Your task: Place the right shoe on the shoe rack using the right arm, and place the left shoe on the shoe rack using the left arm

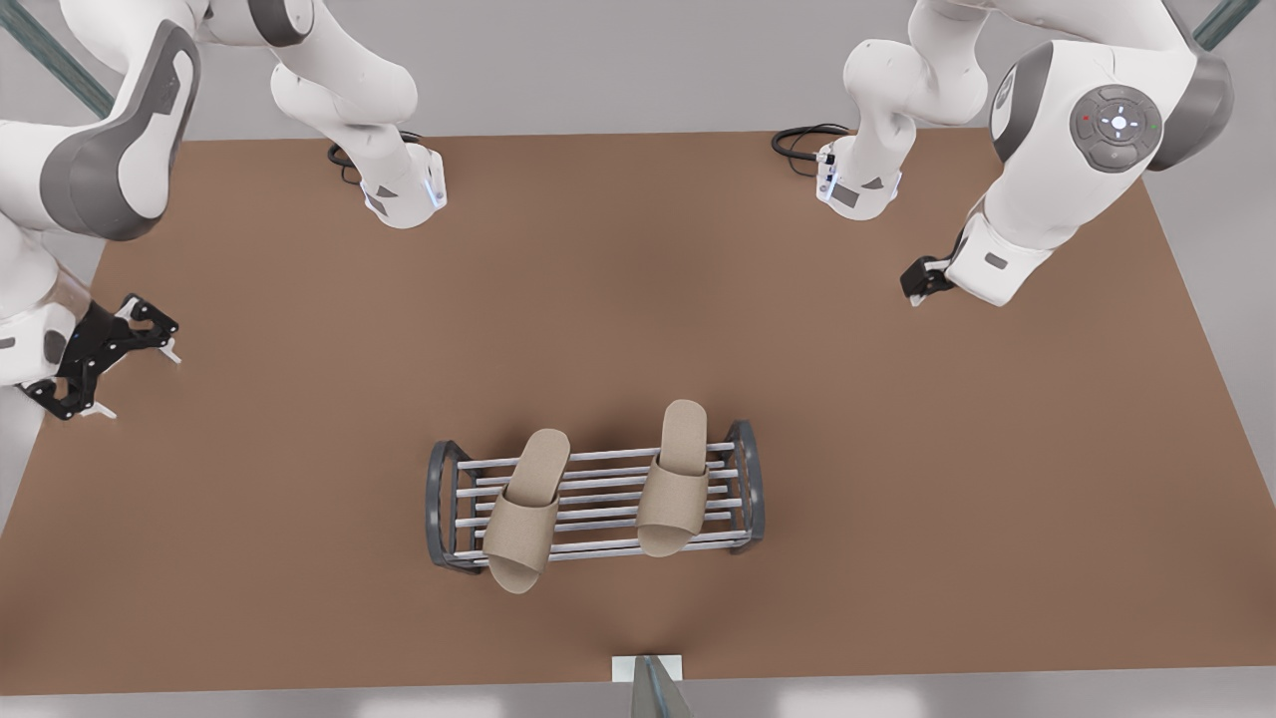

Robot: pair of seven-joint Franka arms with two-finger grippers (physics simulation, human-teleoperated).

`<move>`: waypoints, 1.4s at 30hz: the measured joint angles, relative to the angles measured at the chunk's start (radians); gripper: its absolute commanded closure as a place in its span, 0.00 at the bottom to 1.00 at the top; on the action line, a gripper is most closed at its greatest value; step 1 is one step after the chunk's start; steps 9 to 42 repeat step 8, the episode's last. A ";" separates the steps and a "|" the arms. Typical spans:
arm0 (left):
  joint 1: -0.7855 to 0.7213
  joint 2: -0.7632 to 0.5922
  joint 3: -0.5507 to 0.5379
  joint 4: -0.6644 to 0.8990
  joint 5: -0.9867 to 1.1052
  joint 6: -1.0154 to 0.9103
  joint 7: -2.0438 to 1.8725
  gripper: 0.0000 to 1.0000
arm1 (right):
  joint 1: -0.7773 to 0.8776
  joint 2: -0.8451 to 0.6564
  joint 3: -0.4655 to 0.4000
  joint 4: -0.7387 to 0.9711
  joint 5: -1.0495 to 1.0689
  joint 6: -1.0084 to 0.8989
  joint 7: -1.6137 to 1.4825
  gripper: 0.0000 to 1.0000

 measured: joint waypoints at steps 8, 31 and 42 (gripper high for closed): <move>0.000 -0.001 0.000 0.000 0.001 -0.004 0.101 0.00 | 0.023 -0.001 0.008 0.004 -0.015 -0.121 0.311 0.00; 0.000 -0.001 0.000 0.000 0.001 -0.004 0.101 0.00 | 0.023 -0.001 0.008 0.004 -0.015 -0.121 0.311 0.00; 0.000 -0.001 0.000 0.000 0.001 -0.004 0.101 0.00 | 0.023 -0.001 0.008 0.004 -0.015 -0.121 0.311 0.00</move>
